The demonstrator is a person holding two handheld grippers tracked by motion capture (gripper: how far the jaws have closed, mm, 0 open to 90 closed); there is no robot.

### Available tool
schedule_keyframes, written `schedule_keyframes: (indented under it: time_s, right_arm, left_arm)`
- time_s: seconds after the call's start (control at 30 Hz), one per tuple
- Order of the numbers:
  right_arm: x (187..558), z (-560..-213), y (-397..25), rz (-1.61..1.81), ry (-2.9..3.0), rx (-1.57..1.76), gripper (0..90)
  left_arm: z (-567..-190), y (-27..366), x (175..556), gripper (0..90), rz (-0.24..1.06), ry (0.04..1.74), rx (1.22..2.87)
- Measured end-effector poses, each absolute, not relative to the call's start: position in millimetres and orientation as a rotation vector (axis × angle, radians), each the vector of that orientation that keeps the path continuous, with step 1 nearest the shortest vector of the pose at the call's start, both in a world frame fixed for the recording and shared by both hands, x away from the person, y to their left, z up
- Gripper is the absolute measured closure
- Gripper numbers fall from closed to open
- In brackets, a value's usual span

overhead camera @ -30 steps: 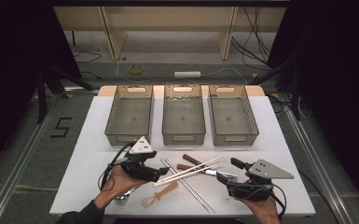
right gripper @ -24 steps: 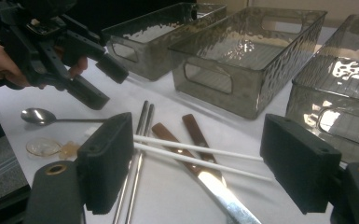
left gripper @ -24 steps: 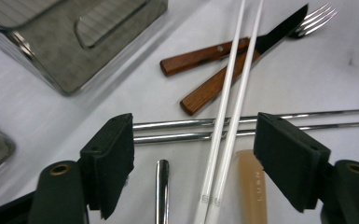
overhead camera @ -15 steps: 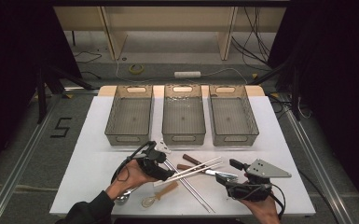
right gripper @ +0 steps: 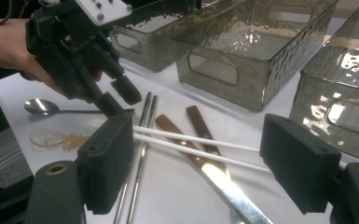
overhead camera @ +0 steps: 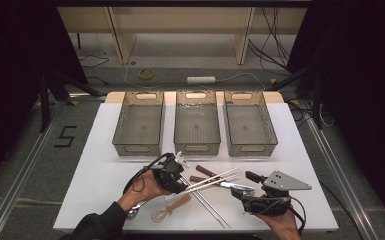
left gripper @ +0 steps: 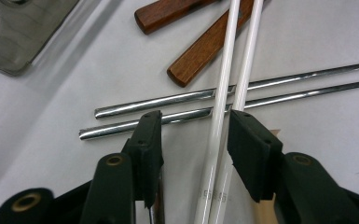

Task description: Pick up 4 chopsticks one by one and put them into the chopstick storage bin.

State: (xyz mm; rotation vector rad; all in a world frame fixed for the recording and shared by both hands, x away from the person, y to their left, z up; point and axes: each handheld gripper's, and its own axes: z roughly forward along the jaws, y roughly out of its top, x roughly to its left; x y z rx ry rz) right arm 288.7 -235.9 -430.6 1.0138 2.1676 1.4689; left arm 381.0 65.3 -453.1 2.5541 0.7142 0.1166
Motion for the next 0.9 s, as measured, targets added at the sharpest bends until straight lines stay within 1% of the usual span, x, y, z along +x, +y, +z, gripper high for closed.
schedule_keyframes:
  time_s: [0.33,0.9]
  right_arm:
    - [289.1,-431.2,-236.1,1.465,2.177,1.006,27.2]
    - [289.5,-431.0,-236.6,1.454,2.184,1.004,27.4]
  left_arm:
    - [-457.9,59.5,385.0,65.1,0.081,0.690,2.593]
    - [-462.6,58.0,384.7,74.1,0.039,0.686,2.628]
